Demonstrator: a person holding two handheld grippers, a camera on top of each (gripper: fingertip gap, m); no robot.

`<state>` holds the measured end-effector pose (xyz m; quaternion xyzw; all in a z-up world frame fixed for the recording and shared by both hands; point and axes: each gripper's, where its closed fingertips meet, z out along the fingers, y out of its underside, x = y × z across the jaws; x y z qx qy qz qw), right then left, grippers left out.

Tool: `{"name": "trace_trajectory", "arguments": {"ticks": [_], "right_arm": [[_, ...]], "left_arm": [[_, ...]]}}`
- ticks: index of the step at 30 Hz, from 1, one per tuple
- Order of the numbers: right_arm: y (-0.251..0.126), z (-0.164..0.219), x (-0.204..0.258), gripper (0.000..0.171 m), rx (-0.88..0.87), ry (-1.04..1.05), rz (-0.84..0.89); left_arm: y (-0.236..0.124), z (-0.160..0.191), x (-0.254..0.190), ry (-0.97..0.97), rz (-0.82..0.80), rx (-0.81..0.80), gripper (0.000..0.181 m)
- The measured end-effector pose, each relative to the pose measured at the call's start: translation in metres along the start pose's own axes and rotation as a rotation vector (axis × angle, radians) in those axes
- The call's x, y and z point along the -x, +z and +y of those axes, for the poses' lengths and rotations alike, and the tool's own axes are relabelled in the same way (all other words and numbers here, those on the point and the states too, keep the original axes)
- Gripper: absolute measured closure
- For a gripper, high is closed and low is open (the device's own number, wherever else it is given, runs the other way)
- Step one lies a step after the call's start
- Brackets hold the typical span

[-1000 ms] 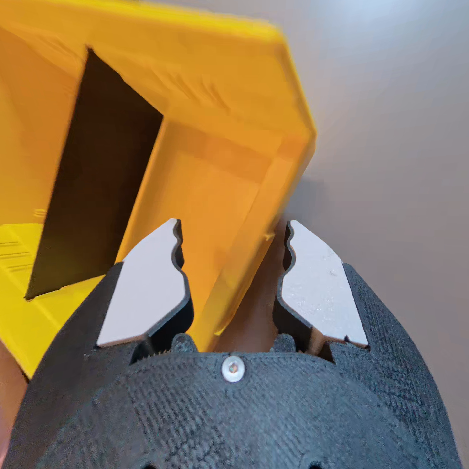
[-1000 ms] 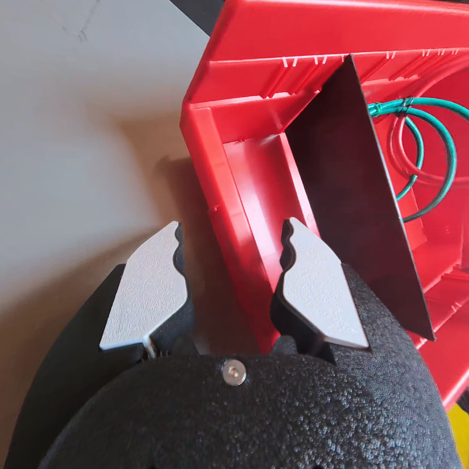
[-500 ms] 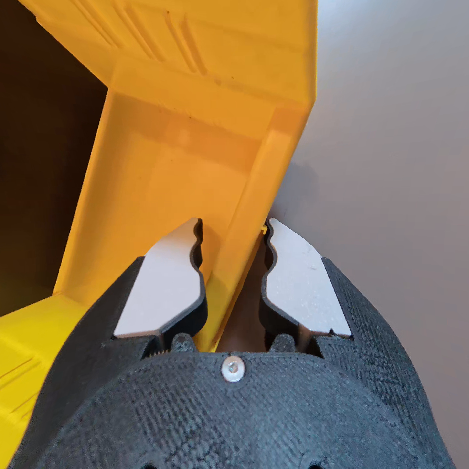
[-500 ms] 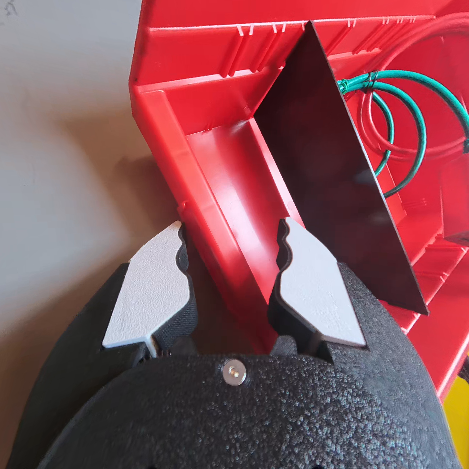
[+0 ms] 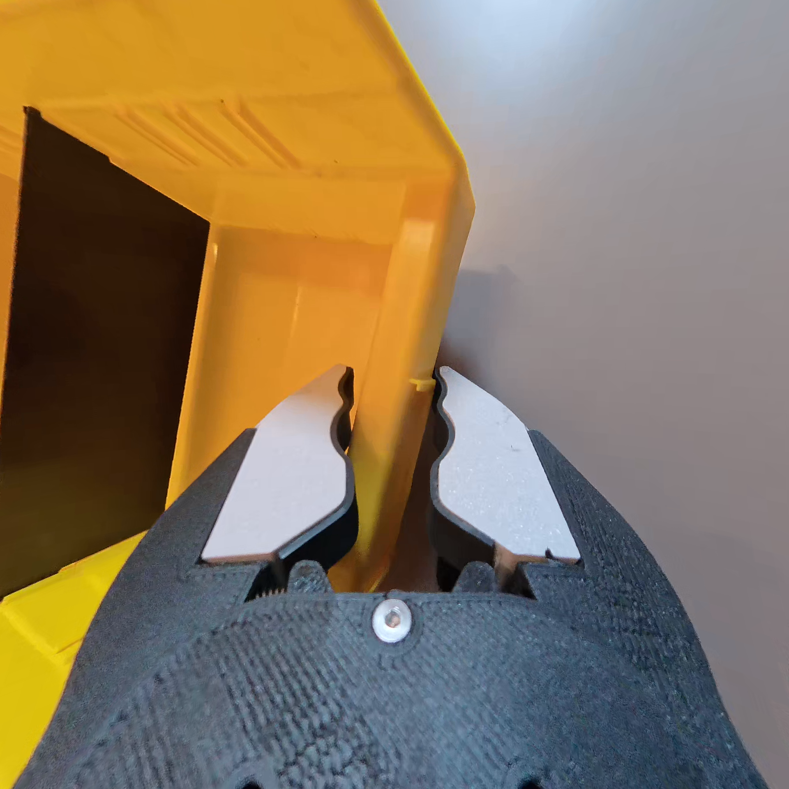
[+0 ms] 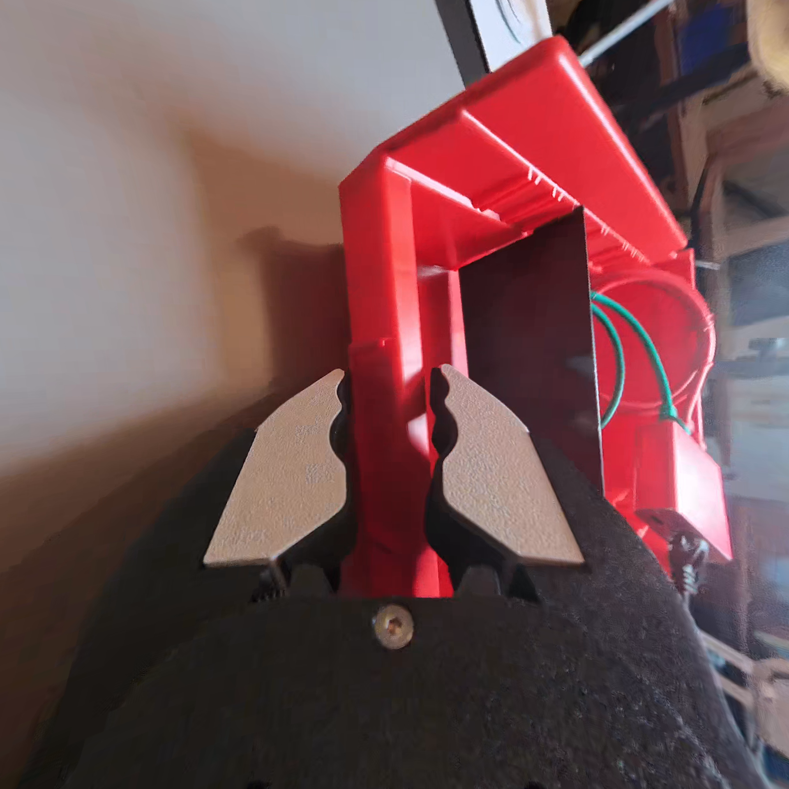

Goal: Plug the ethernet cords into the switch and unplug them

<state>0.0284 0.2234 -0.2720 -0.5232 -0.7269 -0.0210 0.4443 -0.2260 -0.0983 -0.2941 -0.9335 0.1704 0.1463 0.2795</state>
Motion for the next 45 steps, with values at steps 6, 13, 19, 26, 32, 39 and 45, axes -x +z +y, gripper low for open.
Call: {"name": "trace_trajectory", "arguments": {"ticks": [6,13,19,26,32,39,45], "right_arm": [[-0.052,-0.013,0.055,0.138,-0.135,-0.166,-0.07],[-0.113,-0.029,0.113,0.137,-0.359,-0.29,-0.182],[-0.197,-0.045,0.106,0.134,-0.623,0.274,-0.227],[-0.192,0.058,0.023,0.124,-0.439,0.835,0.133],[-0.132,0.07,0.015,0.127,-0.334,0.978,-0.031],[-0.125,0.062,0.01,0.162,-0.283,0.845,0.077],[-0.173,0.048,0.015,0.16,-0.314,0.804,0.193]], "left_arm": [[0.012,-0.05,-0.036,0.145,0.053,-0.075,0.145],[0.044,-0.129,-0.05,0.286,0.036,-0.221,0.139],[0.024,-0.166,-0.042,0.059,-0.038,-0.417,0.135],[-0.06,-0.208,-0.146,-0.543,0.459,-0.715,0.134],[-0.037,-0.251,-0.196,-0.614,0.345,-0.729,0.118],[0.005,-0.256,-0.168,-0.534,0.055,-0.611,0.142],[-0.028,-0.26,-0.164,-0.484,0.039,-0.637,0.151]]}}
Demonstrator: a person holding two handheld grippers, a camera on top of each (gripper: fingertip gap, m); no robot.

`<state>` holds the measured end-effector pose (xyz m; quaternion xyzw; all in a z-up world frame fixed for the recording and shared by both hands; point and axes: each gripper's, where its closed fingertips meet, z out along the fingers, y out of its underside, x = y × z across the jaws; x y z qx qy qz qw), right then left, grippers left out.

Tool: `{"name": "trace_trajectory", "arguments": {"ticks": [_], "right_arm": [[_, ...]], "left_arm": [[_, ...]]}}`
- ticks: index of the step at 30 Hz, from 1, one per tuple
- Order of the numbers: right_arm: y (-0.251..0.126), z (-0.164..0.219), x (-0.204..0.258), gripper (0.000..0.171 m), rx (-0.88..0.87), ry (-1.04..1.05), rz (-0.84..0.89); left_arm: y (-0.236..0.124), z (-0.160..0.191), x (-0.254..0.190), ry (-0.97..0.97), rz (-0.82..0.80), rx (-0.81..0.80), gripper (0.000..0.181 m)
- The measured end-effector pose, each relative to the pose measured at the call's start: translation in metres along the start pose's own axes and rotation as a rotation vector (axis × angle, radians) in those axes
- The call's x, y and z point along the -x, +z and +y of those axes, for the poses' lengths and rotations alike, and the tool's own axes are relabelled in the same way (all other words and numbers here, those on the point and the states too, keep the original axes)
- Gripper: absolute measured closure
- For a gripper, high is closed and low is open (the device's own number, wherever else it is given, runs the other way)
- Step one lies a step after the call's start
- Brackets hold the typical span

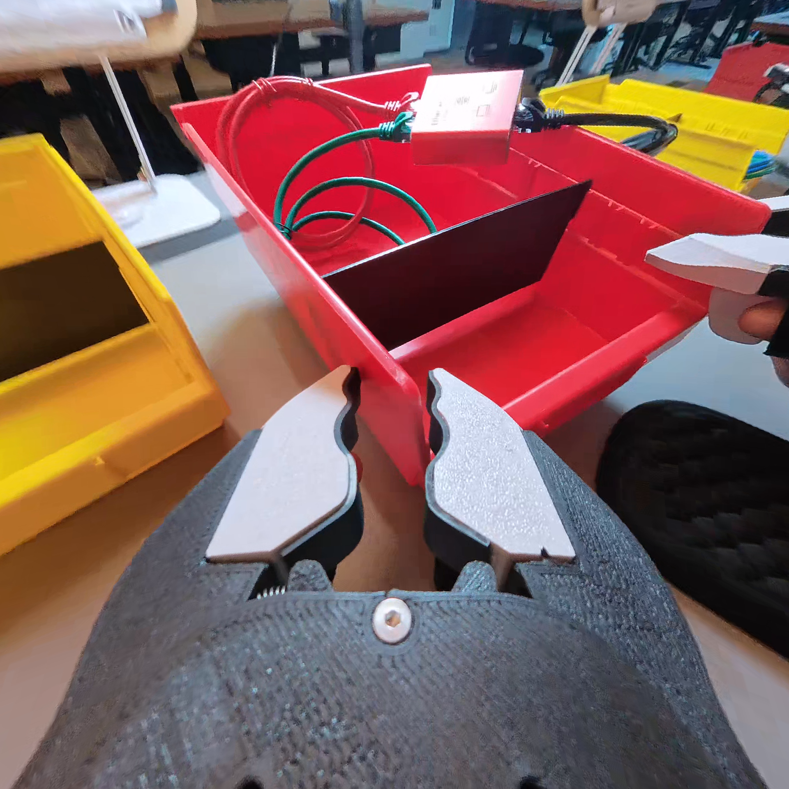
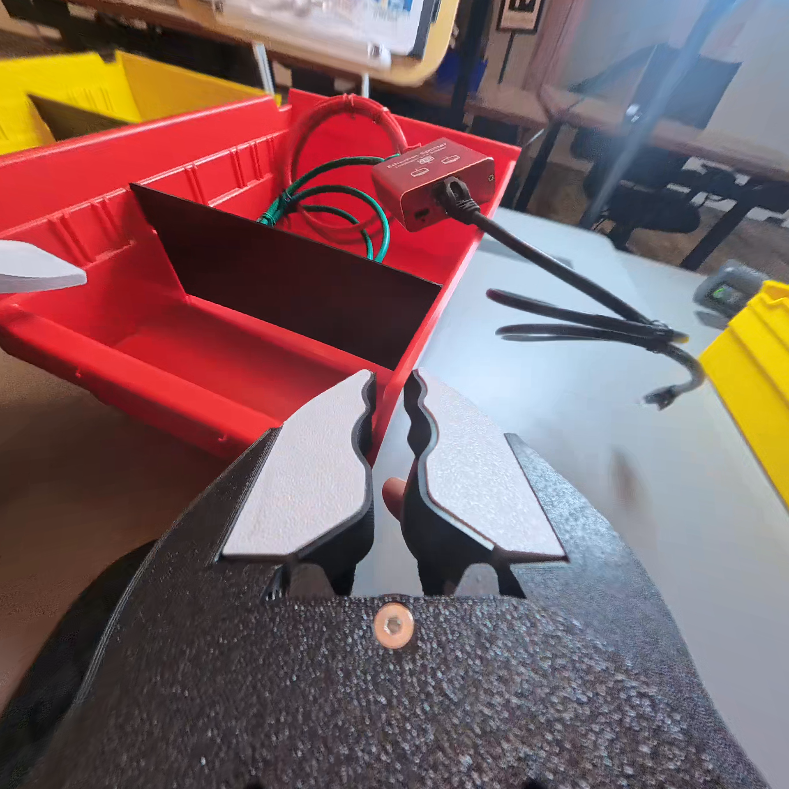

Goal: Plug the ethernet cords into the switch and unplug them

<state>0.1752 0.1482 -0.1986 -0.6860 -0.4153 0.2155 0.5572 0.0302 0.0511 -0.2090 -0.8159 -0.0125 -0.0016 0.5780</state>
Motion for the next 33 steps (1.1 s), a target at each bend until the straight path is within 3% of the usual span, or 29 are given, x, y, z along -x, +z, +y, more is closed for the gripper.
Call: {"name": "trace_trajectory", "arguments": {"ticks": [4,7,14,18,23,28,33], "right_arm": [[-0.036,-0.053,0.013,0.158,-0.12,-0.019,0.014],[-0.044,-0.104,0.049,0.157,-0.208,-0.045,-0.074],[-0.01,-0.186,0.197,0.154,-0.298,-0.106,-0.383],[0.023,-0.197,0.289,0.153,-0.286,-0.152,-0.523],[0.058,-0.171,0.381,0.151,-0.231,-0.167,-0.65],[0.081,-0.133,0.441,0.149,-0.16,-0.191,-0.71],[0.107,-0.095,0.463,0.148,-0.047,-0.188,-0.728]], "left_arm": [[-0.047,-0.054,0.002,0.089,-0.045,-0.104,0.154],[-0.099,-0.087,0.029,0.109,-0.131,-0.17,0.156],[-0.239,-0.095,0.139,0.09,-0.439,-0.187,0.16],[-0.299,-0.068,0.205,0.068,-0.594,-0.135,0.163],[-0.338,-0.007,0.272,-0.014,-0.675,-0.054,0.167],[-0.35,0.056,0.318,-0.087,-0.705,0.001,0.171],[-0.335,0.108,0.342,-0.191,-0.696,0.038,0.173]]}}
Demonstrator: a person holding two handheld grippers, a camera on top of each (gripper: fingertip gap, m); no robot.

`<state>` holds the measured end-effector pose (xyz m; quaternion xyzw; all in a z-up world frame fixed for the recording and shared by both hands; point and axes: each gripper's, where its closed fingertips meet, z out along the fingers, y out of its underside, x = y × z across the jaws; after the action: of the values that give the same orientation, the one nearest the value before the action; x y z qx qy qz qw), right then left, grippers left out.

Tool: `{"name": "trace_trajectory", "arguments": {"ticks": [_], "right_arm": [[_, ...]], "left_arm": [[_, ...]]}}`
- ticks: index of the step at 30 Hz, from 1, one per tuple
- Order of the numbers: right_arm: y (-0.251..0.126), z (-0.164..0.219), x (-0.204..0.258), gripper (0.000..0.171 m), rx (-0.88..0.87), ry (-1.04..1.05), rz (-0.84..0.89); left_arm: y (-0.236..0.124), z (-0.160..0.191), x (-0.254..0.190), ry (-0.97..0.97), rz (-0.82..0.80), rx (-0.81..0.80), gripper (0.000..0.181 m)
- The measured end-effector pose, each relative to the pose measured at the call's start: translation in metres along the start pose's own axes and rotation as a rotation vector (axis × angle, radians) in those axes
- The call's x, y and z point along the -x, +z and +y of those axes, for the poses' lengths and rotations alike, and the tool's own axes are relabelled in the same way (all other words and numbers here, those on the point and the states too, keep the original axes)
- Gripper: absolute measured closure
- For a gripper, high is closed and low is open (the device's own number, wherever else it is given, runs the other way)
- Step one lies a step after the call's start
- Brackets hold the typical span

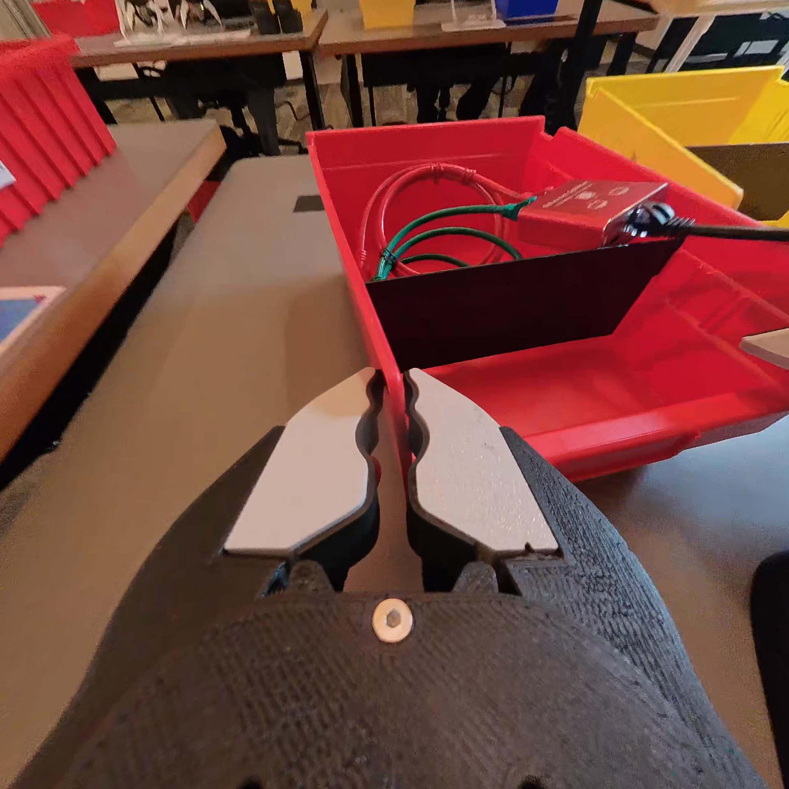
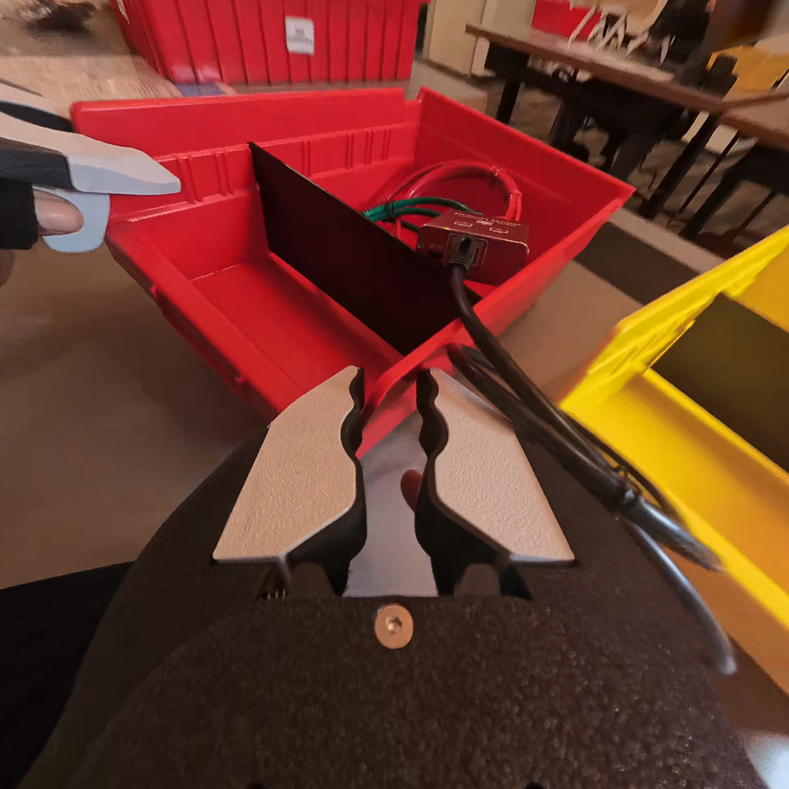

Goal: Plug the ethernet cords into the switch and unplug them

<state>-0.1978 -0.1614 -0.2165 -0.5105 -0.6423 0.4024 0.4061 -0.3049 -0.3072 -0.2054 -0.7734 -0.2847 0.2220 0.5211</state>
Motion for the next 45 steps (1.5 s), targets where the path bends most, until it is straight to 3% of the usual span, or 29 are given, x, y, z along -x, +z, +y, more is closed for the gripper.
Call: {"name": "trace_trajectory", "arguments": {"ticks": [3,5,7,12,16,20,24,28,30,32,37,45], "right_arm": [[0.005,0.014,-0.016,0.147,0.055,-0.005,0.026],[-0.003,0.019,-0.023,0.13,0.095,-0.008,0.013],[-0.02,0.026,-0.026,0.127,0.121,0.02,-0.019],[-0.09,0.034,-0.037,0.127,0.128,0.002,-0.086],[-0.121,0.048,-0.112,0.126,0.254,-0.201,0.046],[-0.113,0.073,-0.155,0.119,0.509,-0.517,0.012],[-0.084,0.088,-0.172,0.116,0.708,-0.822,-0.064],[-0.058,0.106,-0.174,0.126,0.882,-0.811,-0.133],[-0.052,0.117,-0.173,0.143,0.91,-0.731,-0.146],[-0.056,0.119,-0.175,0.143,0.876,-0.661,-0.104],[-0.116,0.14,-0.199,0.139,0.826,-0.599,0.017],[-0.251,0.191,-0.219,0.138,0.811,-0.593,0.136]], "left_arm": [[0.019,0.011,-0.009,-0.012,-0.008,-0.002,0.173],[0.03,0.011,-0.024,-0.01,0.045,-0.004,0.171],[0.035,0.008,-0.045,0.03,0.138,0.02,0.153],[0.011,-0.019,-0.043,0.299,0.031,0.013,0.135],[-0.006,-0.02,-0.086,0.437,0.222,0.092,0.126],[-0.003,0.006,-0.144,0.579,0.47,0.207,0.121],[0.026,0.032,-0.15,0.749,0.475,0.337,0.121],[0.048,0.056,-0.138,0.871,0.45,0.459,0.123],[0.053,0.056,-0.132,0.916,0.415,0.446,0.126],[0.053,0.055,-0.131,0.901,0.408,0.421,0.125],[0.046,0.056,-0.13,1.003,0.326,0.335,0.141],[0.049,0.052,-0.135,1.033,0.303,0.268,0.141]]}}
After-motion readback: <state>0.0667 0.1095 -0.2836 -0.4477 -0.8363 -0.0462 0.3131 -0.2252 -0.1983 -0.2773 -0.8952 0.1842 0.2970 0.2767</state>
